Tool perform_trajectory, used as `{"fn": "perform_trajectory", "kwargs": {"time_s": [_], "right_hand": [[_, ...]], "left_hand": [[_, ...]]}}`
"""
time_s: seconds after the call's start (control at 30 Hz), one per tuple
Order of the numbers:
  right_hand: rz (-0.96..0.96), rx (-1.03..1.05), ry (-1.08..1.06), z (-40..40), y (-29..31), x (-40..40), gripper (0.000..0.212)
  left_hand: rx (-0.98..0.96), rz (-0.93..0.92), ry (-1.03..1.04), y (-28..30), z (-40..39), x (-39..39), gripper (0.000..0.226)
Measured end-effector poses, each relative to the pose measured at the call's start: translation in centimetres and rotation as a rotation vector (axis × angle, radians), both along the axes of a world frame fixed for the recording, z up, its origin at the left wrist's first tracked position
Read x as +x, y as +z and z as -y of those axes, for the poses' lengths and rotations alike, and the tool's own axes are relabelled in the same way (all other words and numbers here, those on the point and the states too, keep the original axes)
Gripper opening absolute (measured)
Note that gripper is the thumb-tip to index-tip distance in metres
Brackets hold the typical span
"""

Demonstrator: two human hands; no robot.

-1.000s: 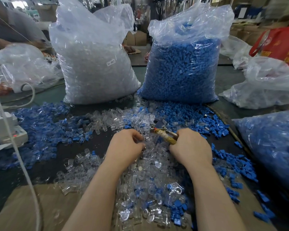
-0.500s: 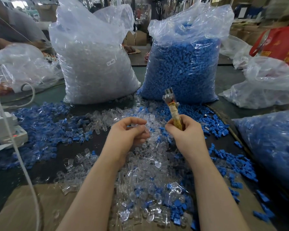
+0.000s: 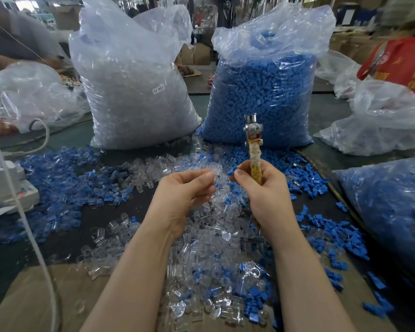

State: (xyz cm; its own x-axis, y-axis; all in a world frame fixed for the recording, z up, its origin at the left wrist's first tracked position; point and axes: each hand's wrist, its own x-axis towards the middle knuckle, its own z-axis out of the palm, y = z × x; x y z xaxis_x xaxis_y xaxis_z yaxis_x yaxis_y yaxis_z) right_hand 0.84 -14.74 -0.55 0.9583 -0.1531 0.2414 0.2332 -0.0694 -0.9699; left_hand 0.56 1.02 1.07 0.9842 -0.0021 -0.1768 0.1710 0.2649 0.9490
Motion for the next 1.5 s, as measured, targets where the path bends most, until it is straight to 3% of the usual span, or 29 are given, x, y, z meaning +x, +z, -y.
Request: {"fn": "perform_trajectory", "kwargs": {"time_s": [0.2,0.7,1.23,1.5], "right_hand": [[0.074,-0.048,0.021,-0.7,0.2,-0.1,0.012],[0.186,-0.086,-0.042,-1.3,-0.4,0.0,0.012],[0.122,-0.119,0.010,-1.7,-0.2,0.0,0.011],[-0.010,-0.181,0.159,-0.2,0.1,-0.1,0.010]], "left_hand": [[-0.035,0.019,0.061,0.4,0.6,-0.2,0.005],[0.041,0.146,0.087,0.9,2.1,-0.6,0.013],[0.374,0.306,0.255,-0.2,2.2,-0.3,0.008],[0.340,0.301,0.272,-0.4,1.8,-0.2,0.008]]}}
